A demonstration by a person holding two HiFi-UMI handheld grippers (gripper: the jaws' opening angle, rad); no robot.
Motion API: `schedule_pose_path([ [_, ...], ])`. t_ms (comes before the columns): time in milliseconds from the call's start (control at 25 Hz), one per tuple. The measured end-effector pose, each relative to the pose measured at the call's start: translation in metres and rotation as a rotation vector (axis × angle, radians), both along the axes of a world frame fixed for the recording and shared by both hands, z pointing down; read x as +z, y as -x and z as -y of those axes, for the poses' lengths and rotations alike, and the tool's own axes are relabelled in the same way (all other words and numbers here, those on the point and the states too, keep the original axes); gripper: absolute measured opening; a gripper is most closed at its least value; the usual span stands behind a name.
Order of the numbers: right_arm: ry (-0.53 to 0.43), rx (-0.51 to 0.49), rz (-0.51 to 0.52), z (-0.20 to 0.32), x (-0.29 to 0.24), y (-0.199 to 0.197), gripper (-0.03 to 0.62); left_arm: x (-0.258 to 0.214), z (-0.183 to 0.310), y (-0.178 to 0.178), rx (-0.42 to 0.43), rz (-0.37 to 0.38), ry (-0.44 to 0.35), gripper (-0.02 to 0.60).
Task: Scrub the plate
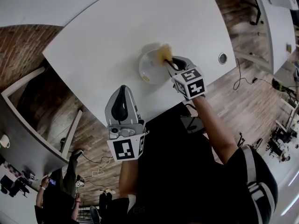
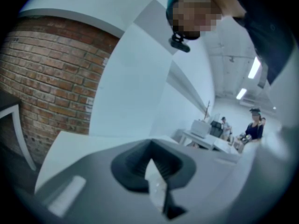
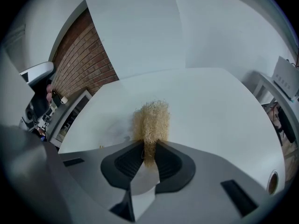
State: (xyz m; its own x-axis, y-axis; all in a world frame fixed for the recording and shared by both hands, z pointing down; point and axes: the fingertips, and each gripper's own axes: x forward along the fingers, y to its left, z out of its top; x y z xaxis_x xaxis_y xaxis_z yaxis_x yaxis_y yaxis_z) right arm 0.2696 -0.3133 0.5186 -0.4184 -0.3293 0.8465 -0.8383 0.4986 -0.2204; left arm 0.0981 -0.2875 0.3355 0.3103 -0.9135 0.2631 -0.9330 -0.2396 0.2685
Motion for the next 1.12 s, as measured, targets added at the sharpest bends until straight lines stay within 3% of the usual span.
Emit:
schedule_pose_path([
  [720, 0.024, -0.163, 0.035, -0.009, 0.005, 0.078, 0.061, 0.004, -0.016, 0.040, -0.113, -0.008, 0.009, 0.005],
  [1120, 0.029, -0.206, 0.036, -0.030, 0.007, 0.103, 0.061, 0.000, -0.030, 0.059, -0.127, -0.006, -0.002, 0.005],
])
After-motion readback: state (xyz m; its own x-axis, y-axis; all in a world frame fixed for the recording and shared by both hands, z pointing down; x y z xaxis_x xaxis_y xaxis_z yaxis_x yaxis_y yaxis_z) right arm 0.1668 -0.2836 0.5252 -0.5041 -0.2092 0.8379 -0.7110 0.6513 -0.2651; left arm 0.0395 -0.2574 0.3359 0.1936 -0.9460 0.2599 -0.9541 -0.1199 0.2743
